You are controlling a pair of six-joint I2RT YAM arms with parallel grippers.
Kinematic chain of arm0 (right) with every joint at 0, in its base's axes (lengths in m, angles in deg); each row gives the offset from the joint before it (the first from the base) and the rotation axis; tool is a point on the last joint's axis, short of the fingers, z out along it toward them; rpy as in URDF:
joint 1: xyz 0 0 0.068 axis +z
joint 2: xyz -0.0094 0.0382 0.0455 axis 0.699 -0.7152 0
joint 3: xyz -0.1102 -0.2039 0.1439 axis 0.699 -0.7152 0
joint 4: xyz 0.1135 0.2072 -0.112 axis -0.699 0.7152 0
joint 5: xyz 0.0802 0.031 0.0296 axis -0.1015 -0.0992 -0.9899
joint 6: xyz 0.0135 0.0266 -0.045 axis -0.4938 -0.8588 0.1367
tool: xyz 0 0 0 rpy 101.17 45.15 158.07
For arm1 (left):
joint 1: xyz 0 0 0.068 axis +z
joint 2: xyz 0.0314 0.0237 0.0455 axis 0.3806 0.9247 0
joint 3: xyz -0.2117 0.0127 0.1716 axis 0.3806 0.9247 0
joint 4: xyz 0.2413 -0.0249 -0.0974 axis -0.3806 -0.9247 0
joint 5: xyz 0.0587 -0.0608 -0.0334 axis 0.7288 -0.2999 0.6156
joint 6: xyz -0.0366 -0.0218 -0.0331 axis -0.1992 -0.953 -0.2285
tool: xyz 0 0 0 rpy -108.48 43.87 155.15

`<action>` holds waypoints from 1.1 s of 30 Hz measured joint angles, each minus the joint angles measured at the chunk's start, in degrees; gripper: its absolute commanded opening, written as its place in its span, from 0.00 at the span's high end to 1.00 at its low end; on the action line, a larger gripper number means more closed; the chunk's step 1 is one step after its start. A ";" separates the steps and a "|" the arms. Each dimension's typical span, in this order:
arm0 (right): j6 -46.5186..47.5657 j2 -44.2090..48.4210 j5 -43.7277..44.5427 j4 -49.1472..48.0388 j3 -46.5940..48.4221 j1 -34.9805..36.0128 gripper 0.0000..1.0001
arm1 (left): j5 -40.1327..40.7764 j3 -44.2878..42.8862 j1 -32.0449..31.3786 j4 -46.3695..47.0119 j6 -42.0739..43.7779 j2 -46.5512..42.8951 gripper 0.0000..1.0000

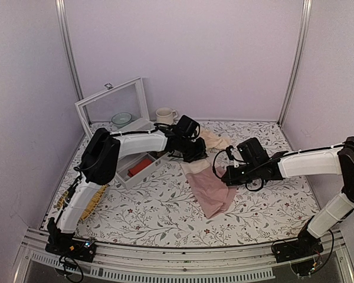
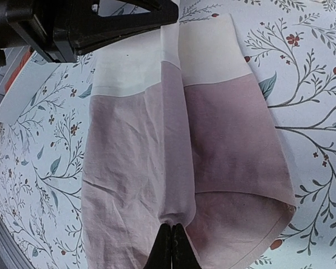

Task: Roll the underwear
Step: Fold the underwear at the center of the board.

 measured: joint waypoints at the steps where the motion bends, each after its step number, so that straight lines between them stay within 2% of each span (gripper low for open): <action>1: 0.09 0.00 -0.13 -0.09 0.00 -0.07 1.00 | 0.00 -0.24 0.00 0.11 0.00 0.33 1.00; 30: 1.62 -0.20 -0.26 -1.57 0.00 -1.75 1.00 | -0.37 -2.43 0.02 1.31 -0.98 2.78 1.00; 33: 1.66 -0.72 -0.24 -1.79 0.00 -1.77 0.97 | -0.37 -2.43 0.02 1.40 -1.09 2.80 0.95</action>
